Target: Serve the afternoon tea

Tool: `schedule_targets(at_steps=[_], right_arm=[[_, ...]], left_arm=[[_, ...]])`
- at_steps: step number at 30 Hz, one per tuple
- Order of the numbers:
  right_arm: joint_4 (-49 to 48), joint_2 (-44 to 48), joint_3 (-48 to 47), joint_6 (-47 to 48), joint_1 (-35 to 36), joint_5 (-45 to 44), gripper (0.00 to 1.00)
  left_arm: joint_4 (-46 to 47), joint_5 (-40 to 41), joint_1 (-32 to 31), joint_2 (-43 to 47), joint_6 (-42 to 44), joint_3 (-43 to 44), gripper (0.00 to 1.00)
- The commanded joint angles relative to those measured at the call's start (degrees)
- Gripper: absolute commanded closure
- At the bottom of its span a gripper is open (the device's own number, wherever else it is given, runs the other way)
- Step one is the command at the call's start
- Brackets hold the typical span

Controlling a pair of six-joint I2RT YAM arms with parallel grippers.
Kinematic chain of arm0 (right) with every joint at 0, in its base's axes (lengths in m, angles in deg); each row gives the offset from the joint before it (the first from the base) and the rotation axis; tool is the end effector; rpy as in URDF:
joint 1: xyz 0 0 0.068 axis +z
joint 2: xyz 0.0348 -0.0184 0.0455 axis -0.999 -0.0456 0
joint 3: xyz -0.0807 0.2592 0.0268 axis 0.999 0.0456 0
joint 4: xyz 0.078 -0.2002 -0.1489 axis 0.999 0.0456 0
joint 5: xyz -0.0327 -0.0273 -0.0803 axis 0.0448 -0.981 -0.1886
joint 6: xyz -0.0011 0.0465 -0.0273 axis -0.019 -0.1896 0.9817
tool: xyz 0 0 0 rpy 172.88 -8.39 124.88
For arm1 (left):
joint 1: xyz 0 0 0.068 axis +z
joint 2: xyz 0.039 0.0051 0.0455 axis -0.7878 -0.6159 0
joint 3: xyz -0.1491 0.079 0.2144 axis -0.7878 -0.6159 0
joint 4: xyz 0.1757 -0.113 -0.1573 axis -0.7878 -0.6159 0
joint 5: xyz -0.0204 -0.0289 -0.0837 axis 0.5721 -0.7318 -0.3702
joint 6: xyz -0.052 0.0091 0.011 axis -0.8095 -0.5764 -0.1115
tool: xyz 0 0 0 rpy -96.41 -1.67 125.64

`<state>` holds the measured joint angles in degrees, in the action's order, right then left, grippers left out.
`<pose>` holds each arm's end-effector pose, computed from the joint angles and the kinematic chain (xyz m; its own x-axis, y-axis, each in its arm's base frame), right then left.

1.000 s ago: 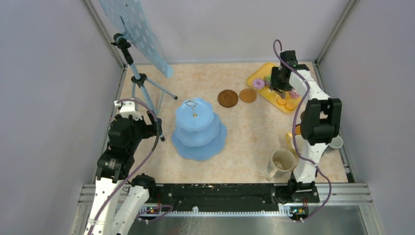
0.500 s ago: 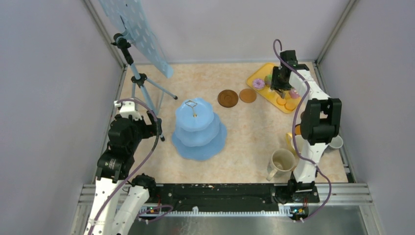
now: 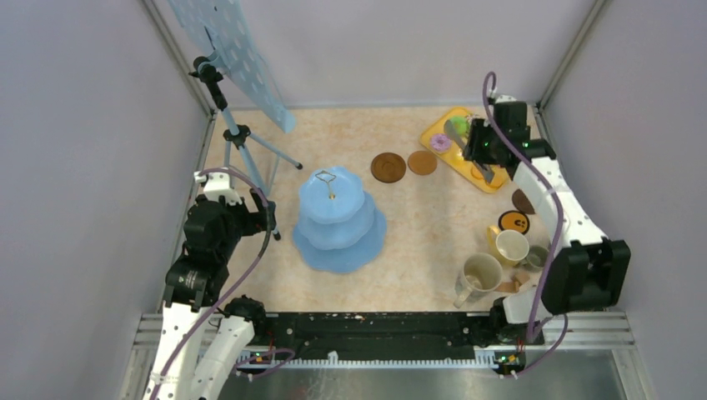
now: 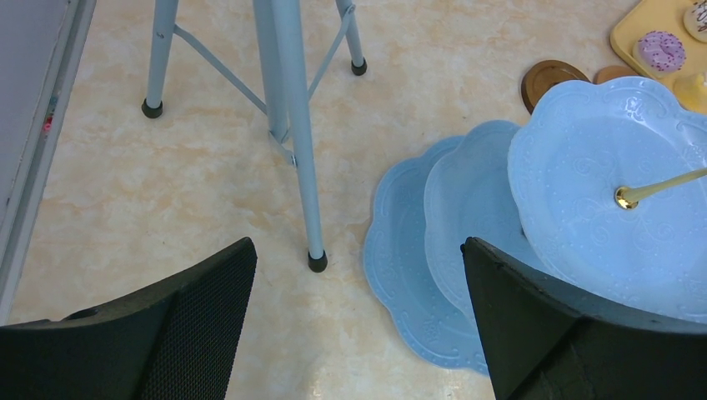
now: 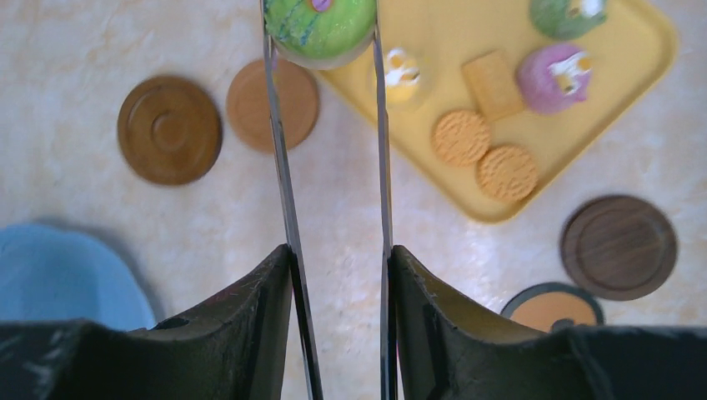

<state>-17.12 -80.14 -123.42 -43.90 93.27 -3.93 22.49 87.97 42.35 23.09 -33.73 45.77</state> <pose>0.3334 0.0329 0.3368 -0.6465 0.1423 -0.7495 0.0645 0.9891 0.1322 0.1135 -0.0162 0.3394 -0.3545 -0.1764 -0.9183 0.0054 0.9816 -0.1907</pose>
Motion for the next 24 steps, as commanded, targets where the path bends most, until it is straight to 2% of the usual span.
schedule_targets(at_steps=[1, 5, 10, 14, 20, 24], right_arm=[[-3.5, 8.6, 8.9, 0.4, 7.9, 3.1, 0.70], [-5.5, 16.8, 18.3, -0.1, 12.1, 4.8, 0.70], [-16.6, 23.0, 31.2, -1.6, 17.3, 7.2, 0.71], [-24.2, 26.7, 39.7, 0.3, 21.7, 4.2, 0.73], [-31.7, 30.3, 46.5, 1.7, 27.0, 0.5, 0.73], [-37.6, 29.9, 49.0, 3.5, 29.9, 1.2, 0.73]], left_arm=[[2.2, -1.0, 0.2, 0.6, 0.4, -0.2, 0.01], [2.5, -1.6, 0.2, 1.3, 0.7, -0.3, 0.01], [3.2, -1.9, 0.8, 3.8, 1.0, -0.9, 0.01], [3.4, -2.4, 2.1, 5.5, 1.0, -1.0, 0.01], [2.7, -2.2, 2.2, 5.8, 0.7, -0.5, 0.01], [2.7, -2.3, 2.2, 5.7, 0.7, -0.5, 0.01]])
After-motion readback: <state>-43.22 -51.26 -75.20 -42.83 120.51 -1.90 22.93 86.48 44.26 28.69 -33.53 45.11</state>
